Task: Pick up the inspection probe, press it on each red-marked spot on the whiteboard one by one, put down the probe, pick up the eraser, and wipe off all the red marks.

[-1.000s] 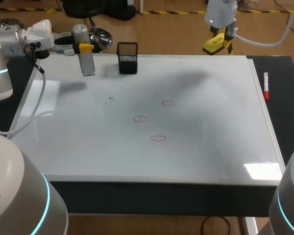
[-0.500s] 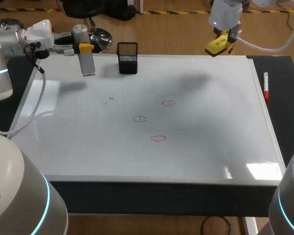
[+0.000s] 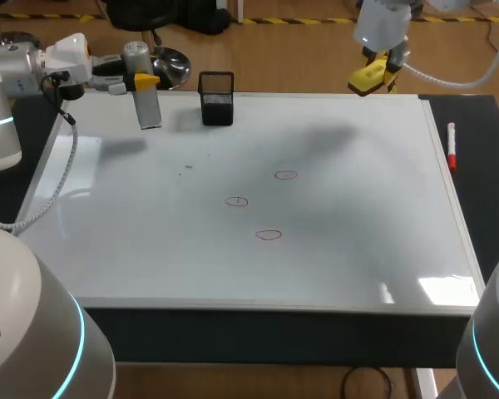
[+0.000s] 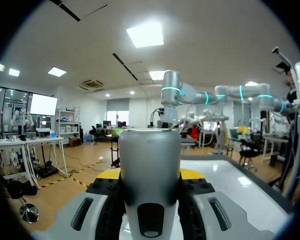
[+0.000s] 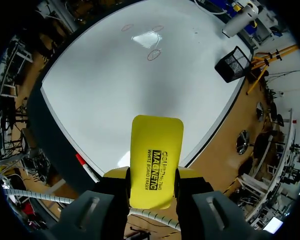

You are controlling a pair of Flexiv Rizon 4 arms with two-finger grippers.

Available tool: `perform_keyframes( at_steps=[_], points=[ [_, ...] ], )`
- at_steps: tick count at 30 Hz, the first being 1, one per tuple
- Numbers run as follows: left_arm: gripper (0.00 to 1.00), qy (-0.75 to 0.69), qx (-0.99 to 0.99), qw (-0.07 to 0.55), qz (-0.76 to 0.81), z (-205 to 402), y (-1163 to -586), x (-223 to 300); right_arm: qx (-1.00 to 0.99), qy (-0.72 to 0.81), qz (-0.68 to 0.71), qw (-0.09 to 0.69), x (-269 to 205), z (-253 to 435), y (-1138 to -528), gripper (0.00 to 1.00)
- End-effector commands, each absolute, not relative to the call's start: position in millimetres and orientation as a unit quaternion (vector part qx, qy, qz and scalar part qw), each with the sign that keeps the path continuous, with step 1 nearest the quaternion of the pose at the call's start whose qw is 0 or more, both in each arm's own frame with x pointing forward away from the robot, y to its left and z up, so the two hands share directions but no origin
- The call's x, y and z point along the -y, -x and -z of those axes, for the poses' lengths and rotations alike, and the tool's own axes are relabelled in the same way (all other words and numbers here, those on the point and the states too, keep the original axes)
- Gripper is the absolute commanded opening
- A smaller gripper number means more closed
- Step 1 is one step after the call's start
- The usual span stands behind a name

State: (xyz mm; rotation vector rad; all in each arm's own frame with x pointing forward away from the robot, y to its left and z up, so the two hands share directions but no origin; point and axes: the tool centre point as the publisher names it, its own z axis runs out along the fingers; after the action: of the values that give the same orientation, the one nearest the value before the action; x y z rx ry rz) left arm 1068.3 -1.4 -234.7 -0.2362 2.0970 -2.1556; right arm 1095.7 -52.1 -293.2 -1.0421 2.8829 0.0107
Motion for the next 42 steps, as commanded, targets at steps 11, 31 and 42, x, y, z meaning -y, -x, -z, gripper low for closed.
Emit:
perform_keyframes(
  at_steps=[11,31,42],
  points=[
    [0.00,0.079,-0.694,0.065,0.713,233.4,-1066.7,2.1,-0.940,0.340,-0.002,0.037,52.9,292.0,-1095.8,0.00],
    [0.00,0.079,-0.694,0.065,0.713,233.4,-1066.7,2.1,-0.940,0.340,-0.002,0.037,52.9,292.0,-1095.8,0.00],
    [0.00,0.079,-0.694,0.065,0.713,233.4,-1066.7,2.1,-0.940,0.340,-0.002,0.037,52.9,292.0,-1095.8,0.00]
  ],
)
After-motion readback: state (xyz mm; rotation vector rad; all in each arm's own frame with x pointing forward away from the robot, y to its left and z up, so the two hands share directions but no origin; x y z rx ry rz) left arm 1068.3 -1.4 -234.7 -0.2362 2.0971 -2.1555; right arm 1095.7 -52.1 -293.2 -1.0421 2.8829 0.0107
